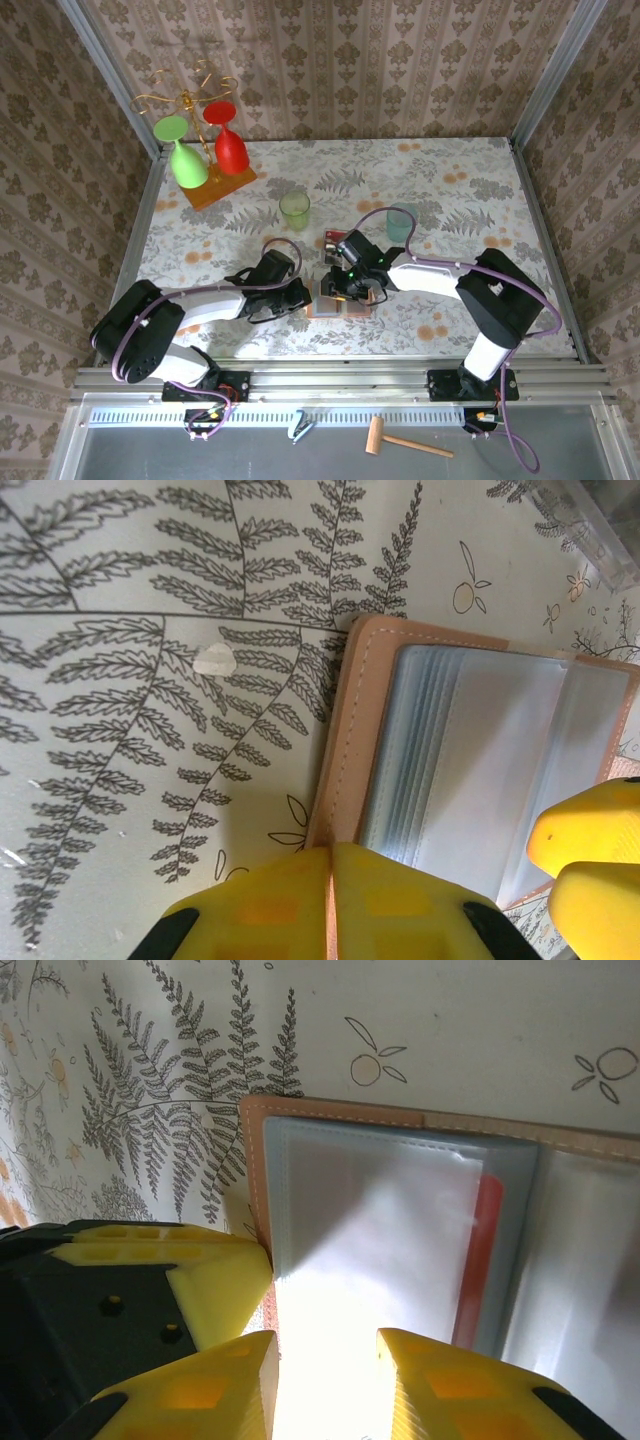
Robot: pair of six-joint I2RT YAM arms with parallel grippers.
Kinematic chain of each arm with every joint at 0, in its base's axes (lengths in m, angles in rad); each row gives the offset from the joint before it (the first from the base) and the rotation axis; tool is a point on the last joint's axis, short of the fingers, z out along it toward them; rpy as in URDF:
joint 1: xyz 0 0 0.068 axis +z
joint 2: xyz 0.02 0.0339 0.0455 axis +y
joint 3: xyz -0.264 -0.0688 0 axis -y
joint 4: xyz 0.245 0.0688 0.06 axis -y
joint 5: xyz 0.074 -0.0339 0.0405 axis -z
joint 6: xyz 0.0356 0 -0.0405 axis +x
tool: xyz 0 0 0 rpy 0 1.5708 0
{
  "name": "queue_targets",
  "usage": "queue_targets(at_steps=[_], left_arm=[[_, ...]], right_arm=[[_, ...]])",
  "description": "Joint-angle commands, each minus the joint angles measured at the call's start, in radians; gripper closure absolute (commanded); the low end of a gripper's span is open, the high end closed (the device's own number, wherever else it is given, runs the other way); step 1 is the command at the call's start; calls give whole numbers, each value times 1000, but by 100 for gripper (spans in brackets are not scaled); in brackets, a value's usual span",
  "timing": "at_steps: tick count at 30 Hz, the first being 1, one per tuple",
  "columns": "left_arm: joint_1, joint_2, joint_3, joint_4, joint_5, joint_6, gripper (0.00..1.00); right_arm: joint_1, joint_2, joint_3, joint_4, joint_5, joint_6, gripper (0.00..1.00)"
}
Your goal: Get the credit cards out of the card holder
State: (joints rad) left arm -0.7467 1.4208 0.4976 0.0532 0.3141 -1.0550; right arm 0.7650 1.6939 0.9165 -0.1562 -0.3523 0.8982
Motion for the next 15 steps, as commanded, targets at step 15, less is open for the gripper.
queue_targets(at_steps=[15], left_arm=[[-3,20,-23,-14,-6,-8,89]], right_arm=[[8,15,29,-83,54,-1,68]])
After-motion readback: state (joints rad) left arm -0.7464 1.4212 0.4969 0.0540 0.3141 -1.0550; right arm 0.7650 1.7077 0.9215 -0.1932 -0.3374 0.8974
